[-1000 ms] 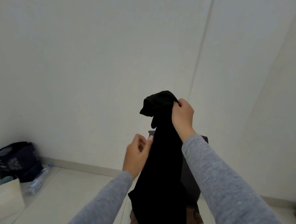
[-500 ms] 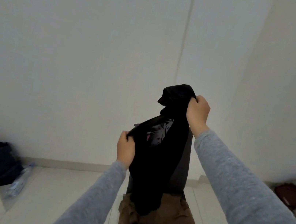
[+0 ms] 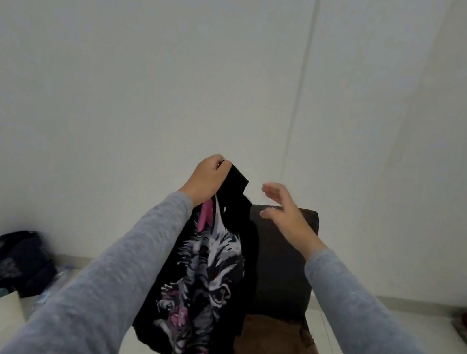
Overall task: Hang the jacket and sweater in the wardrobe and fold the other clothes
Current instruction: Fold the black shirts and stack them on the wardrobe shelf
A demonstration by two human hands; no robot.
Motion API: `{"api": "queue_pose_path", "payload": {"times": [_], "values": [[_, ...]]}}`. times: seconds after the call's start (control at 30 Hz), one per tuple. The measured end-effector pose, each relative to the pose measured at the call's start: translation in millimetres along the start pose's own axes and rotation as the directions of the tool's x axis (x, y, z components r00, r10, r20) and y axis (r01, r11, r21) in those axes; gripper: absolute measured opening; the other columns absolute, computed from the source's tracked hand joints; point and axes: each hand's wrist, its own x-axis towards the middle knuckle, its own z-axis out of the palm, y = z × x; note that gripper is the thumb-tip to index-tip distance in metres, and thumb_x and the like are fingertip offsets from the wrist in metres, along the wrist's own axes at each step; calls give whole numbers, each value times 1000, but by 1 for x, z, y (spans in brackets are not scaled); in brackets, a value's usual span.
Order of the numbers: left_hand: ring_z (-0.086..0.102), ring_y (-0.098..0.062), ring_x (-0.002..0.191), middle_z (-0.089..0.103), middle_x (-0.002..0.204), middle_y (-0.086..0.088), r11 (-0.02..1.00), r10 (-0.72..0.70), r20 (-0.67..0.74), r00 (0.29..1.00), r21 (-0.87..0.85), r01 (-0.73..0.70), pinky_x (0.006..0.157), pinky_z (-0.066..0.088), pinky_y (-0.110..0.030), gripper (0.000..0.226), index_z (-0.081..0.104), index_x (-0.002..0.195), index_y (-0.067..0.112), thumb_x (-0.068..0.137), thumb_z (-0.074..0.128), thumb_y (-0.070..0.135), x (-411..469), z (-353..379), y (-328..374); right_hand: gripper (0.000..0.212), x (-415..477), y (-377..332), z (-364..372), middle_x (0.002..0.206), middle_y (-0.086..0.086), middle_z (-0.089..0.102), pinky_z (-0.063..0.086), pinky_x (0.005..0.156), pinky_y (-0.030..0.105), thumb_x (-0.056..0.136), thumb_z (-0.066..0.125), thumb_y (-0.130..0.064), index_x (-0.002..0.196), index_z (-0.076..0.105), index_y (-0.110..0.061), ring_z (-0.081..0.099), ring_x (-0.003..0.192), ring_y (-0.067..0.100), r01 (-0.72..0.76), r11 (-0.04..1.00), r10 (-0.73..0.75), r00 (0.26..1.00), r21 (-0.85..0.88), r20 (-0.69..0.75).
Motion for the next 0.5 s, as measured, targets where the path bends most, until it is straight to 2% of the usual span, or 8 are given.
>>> {"api": "queue_pose_path", "payload": {"times": [0.07,0.13,0.2,0.27,0.33,0.4,0.43,0.5], "values": [[36,-10,59,40,64,4,998,25,26,999,55,-27,51,29,-21,31,39,64,17,94,41,14,1,-4,5,54,-2,-5,18,121,-8,59,34,95,15,85,66,-9,131,43,-25,49,117,1,-5,998,22,963,-63,270],[34,-9,56,38,62,5,998,20,38,999,54,-22,50,29,-20,30,38,63,16,93,42,15,-1,-10,7,48,-3,-2,35,110,-10,66,37,95,20,84,70,-25,127,48,-29,55,112,8,-14,989,66,929,-145,363],[33,-9,55,36,62,5,1000,4,18,1000,-2,-4,47,28,-17,28,38,64,14,92,42,14,-3,-21,9,41,-4,6,51,110,-10,65,39,100,29,84,69,-33,122,55,-27,56,111,12,4,982,65,930,-187,361],[31,-10,54,33,61,3,998,-6,39,999,-59,9,47,26,-20,23,40,69,12,92,42,15,-6,-34,11,47,-5,11,66,123,-7,55,36,105,29,85,68,-33,128,51,-25,49,118,6,50,985,8,945,-167,328],[30,-11,53,32,61,2,997,-14,87,996,-71,20,49,25,-24,22,40,71,12,92,43,15,-10,-48,12,58,-3,7,81,134,-7,44,34,104,27,84,70,-31,134,41,-25,41,125,4,96,994,-83,972,-50,219],[30,-10,51,32,59,3,999,-13,105,994,-49,19,48,25,-24,27,38,66,15,92,43,15,-15,-60,12,63,1,-5,90,135,-8,43,35,100,24,82,72,-29,133,37,-25,41,125,5,102,990,-113,987,96,118],[31,-9,50,32,58,4,999,-13,102,995,-42,18,47,25,-23,29,37,64,17,92,44,15,-18,-65,11,62,3,-10,93,133,-8,46,36,99,24,82,73,-28,132,37,-25,44,123,5,95,986,-112,987,137,119],[32,-9,50,34,58,4,999,-18,90,996,-34,21,46,27,-21,30,38,63,18,92,44,15,-22,-76,10,51,8,-16,101,124,-5,57,43,99,28,84,71,-25,128,46,-22,53,116,6,70,991,-93,972,111,215]]}}
